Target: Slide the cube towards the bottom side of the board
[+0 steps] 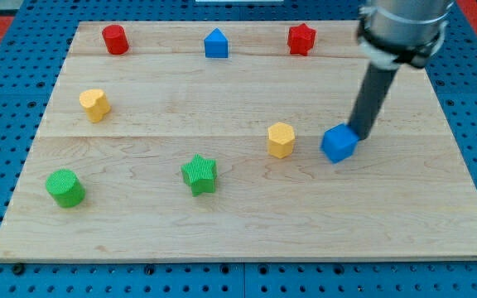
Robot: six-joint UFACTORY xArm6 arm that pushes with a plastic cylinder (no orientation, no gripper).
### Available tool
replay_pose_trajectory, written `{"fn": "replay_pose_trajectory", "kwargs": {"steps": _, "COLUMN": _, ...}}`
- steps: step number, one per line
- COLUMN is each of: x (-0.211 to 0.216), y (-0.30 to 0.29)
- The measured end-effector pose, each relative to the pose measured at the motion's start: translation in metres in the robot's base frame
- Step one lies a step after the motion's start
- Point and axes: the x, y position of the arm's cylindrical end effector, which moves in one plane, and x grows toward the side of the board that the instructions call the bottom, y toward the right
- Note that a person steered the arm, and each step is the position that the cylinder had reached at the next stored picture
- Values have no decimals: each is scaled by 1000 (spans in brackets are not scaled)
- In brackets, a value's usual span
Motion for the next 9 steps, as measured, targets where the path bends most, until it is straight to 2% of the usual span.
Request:
{"fn": "replay_pose_trajectory", "kwargs": {"steps": 1, "x": -29, "y": -26}}
{"fn": "replay_pose_trajectory", "kwargs": {"steps": 2, "x": 16, "y": -78}}
{"fn": "replay_pose_trajectory", "kwargs": {"steps": 3, "x": 26, "y": -22}}
{"fn": "replay_pose_trajectory", "kwargs": {"steps": 4, "x": 5, "y": -31}}
{"fn": "replay_pose_trajectory", "kwargs": {"steps": 5, "x": 5, "y": 16}}
{"fn": "replay_pose_trajectory", "kwargs": {"steps": 6, "x": 21, "y": 46}}
{"fn": "replay_pose_trajectory", "kwargs": {"steps": 7, "x": 60, "y": 46}}
{"fn": "replay_pose_trajectory", "kwargs": {"steps": 8, "x": 55, "y": 28}}
{"fn": "replay_pose_trajectory", "kwargs": {"steps": 9, "x": 20, "y": -38}}
